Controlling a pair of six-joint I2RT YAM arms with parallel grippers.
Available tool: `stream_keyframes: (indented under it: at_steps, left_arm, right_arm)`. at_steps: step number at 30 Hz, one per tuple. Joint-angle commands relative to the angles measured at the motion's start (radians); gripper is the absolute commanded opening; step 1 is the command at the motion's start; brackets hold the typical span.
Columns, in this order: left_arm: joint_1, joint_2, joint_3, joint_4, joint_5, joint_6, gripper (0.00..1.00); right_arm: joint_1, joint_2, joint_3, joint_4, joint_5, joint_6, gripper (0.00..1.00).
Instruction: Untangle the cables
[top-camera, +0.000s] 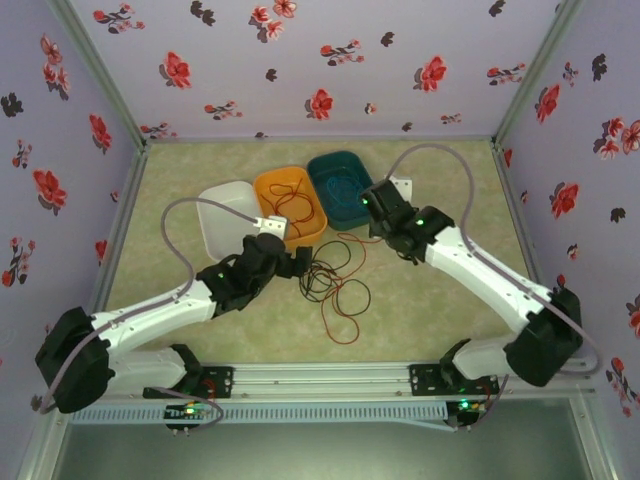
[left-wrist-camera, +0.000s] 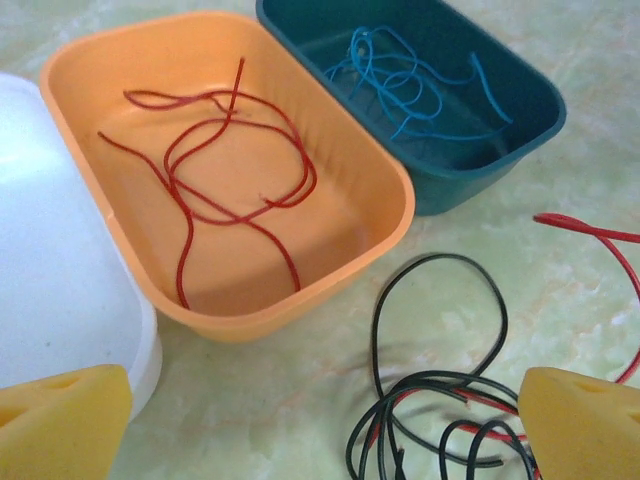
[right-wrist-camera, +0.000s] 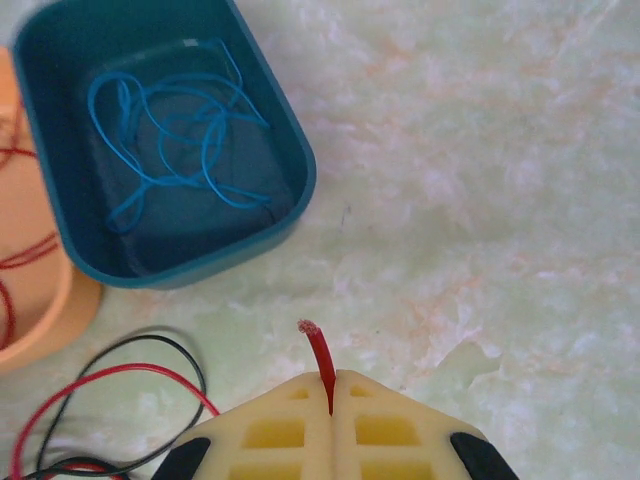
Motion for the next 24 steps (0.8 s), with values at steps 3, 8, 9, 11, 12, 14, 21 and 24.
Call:
stream_keyframes:
  at_steps: [3,8,9,11,12,14,21,24]
  left_arm:
    - [0.008,-0.033,0.005,0.087,-0.014,0.068,1.0]
    - [0.011,-0.035,-0.001,0.103,-0.022,0.063,1.0]
    - [0.011,-0.038,-0.003,0.105,-0.024,0.062,1.0]
    - [0.011,-0.044,-0.009,0.107,-0.03,0.062,1.0]
    - [0.011,-0.048,-0.014,0.107,-0.036,0.061,1.0]
    - [0.011,-0.059,-0.021,0.103,-0.049,0.059,1.0]
    - [0.013,-0.116,-0.062,0.107,-0.123,0.031,1.0]
    - [0.017,-0.145,-0.078,0.105,-0.143,0.025,1.0]
  right_arm:
    - [0.005,-0.103,0.07,0.062,-0.004,-0.104,0.0]
    - [0.005,-0.119,0.159,0.1,0.013,-0.171,0.0]
    - [0.005,-0.118,0.18,0.11,0.016,-0.185,0.0]
    - [0.005,-0.113,0.217,0.132,0.015,-0.211,0.0]
    - [0.004,-0.108,0.236,0.14,0.014,-0.225,0.0]
    - [0.005,-0.096,0.272,0.154,0.013,-0.249,0.0]
    - [0.005,0.004,0.394,0.186,-0.004,-0.299,0.0]
    - [0.005,0.054,0.425,0.217,-0.012,-0.308,0.0]
